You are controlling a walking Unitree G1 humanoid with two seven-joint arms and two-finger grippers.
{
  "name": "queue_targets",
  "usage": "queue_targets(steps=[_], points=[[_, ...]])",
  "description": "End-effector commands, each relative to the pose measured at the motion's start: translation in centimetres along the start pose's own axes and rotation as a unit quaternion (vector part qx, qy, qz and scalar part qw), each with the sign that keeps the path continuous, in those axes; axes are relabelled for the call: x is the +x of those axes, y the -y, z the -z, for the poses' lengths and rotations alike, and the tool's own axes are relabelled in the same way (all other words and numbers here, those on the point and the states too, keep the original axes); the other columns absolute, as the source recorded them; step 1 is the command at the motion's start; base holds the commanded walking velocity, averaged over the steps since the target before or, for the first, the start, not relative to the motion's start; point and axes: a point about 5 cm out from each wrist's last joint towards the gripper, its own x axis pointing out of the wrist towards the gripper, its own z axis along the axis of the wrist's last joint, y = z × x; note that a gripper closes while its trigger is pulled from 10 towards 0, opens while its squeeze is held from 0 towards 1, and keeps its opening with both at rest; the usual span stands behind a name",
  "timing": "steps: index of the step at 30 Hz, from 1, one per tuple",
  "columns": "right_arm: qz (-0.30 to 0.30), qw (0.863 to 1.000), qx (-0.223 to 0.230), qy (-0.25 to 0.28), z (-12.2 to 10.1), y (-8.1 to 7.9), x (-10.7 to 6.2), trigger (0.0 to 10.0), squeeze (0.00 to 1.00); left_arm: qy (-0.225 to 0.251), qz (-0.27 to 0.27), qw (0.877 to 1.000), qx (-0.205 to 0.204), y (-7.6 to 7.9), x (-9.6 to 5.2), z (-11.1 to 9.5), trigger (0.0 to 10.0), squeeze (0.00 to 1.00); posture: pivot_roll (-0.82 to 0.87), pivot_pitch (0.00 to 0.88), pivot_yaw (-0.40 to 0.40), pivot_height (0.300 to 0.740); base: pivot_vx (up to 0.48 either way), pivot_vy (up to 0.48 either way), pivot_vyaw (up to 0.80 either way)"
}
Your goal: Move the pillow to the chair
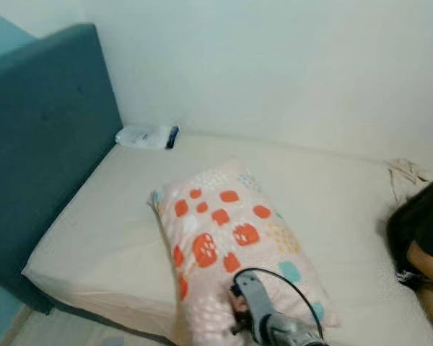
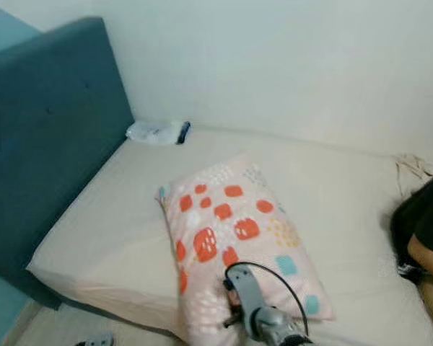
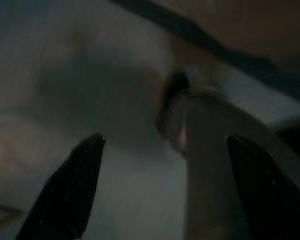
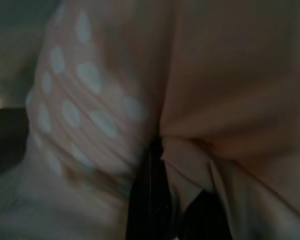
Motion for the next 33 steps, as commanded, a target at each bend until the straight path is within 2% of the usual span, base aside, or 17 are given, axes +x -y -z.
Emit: queue_targets(steps=[1,17,26,33], points=[[-0.016,1.0,-0.011,0.012,-0.8,-0.6,0.3,10.0,0.0,-0.02,0.007,1.0,0.006,0.0,-0.1,0.8,10.0,0.0,-0.01,0.058,-0.027,0.74,0.0,0.0,0.78],[-0.026,0.999,-0.032,0.011,-0.7,-1.0,0.3,10.0,0.0,-0.026,0.021,0.999,0.01,0.3,-0.1,1.0,10.0,0.0,-0.01,0.043,-0.034,0.74,0.0,0.0,0.78],[-0.023,0.997,0.022,0.065,-3.0,-1.0,0.5,10.0,0.0,-0.037,0.012,0.999,0.025,0.1,-0.2,1.4,10.0,0.0,-0.01,0.054,-0.028,0.74,0.0,0.0,0.78],[-0.024,0.996,0.038,0.082,-3.8,-1.0,0.5,10.0,0.0,-0.051,-0.003,0.998,0.046,-0.2,-0.3,1.7,10.0,0.0,-0.02,0.054,-0.025,0.74,0.0,0.0,0.78]])
